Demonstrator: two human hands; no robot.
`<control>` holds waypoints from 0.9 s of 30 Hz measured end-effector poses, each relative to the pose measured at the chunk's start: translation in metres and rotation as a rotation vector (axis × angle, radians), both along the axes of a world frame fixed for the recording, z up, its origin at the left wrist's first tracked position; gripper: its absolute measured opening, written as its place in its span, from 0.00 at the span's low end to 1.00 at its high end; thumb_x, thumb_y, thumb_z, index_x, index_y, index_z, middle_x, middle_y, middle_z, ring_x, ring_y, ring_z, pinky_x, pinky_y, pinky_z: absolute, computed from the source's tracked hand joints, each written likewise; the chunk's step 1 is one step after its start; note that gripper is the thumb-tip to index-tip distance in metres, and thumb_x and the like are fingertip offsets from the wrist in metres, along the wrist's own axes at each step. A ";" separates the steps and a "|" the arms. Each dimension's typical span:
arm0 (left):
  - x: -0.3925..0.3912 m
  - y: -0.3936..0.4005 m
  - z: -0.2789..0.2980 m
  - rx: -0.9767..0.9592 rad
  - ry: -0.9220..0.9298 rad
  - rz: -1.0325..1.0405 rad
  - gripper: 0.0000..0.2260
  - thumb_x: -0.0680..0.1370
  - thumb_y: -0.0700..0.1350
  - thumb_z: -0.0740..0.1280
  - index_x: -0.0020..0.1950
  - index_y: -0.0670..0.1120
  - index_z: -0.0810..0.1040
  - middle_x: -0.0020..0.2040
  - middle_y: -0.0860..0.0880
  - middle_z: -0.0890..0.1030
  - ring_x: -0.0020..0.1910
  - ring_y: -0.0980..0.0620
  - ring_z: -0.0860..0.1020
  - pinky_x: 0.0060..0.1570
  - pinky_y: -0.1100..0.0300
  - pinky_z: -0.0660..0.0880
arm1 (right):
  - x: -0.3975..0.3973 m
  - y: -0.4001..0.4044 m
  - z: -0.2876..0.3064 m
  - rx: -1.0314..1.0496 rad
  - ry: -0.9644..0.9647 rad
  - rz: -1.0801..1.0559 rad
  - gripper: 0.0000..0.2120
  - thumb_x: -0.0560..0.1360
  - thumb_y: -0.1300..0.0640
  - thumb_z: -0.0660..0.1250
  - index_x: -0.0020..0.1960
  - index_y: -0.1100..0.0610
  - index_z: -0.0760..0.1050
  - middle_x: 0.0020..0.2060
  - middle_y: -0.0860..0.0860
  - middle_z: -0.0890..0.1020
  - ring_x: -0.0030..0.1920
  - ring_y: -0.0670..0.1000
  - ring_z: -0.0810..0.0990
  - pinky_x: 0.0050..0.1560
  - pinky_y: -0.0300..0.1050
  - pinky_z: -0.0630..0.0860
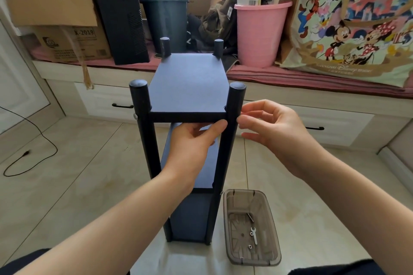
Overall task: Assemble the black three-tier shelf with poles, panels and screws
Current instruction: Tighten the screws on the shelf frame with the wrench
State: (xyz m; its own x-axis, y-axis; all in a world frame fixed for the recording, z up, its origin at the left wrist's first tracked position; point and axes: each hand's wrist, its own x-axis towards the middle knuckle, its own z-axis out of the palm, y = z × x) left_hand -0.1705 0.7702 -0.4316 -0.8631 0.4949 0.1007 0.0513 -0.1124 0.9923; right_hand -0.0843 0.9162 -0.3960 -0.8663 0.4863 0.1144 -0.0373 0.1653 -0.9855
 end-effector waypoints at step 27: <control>-0.020 -0.016 0.018 -0.596 1.460 0.402 0.15 0.80 0.50 0.67 0.63 0.47 0.83 0.61 0.49 0.84 0.62 0.42 0.81 0.61 0.45 0.75 | -0.008 0.016 0.004 -0.036 -0.084 0.272 0.21 0.71 0.51 0.74 0.62 0.50 0.74 0.52 0.54 0.86 0.54 0.54 0.85 0.57 0.56 0.80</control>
State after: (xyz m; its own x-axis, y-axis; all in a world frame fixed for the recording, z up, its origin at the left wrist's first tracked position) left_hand -0.1905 0.7538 -0.4133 -0.2866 0.5403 0.7911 0.8650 0.5009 -0.0287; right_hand -0.0927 0.9318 -0.3920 -0.9712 0.2370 0.0233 0.0069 0.1257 -0.9920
